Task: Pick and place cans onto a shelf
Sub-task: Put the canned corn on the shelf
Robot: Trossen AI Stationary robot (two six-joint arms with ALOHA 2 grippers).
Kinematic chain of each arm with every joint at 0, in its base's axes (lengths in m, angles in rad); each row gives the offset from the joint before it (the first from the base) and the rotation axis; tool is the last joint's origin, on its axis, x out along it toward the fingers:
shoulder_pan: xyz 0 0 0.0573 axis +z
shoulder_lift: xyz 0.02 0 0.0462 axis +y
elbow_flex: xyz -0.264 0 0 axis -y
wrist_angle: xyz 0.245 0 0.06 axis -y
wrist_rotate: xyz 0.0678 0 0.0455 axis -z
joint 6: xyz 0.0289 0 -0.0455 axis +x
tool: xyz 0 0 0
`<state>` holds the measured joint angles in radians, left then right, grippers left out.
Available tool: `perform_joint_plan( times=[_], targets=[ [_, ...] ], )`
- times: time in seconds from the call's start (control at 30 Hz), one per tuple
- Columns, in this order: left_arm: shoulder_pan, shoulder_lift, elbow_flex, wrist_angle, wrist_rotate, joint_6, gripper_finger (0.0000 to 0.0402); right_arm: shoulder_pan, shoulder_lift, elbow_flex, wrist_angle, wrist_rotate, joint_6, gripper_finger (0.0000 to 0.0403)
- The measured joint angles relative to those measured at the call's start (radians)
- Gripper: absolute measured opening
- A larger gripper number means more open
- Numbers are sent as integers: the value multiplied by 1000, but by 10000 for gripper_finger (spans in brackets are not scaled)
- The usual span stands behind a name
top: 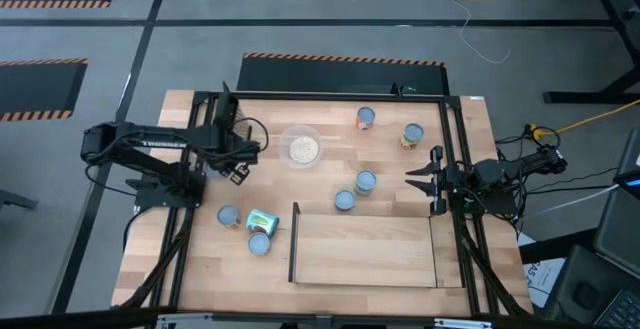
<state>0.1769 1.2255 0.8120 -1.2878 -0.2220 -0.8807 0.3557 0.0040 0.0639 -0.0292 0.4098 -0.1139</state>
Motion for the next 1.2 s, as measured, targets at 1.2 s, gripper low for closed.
perform_joint_plan(
  times=[1.2],
  targets=[
    [-23,-2,-35,251,214,144,10,0,0,0,1,0,4,96]
  ],
)
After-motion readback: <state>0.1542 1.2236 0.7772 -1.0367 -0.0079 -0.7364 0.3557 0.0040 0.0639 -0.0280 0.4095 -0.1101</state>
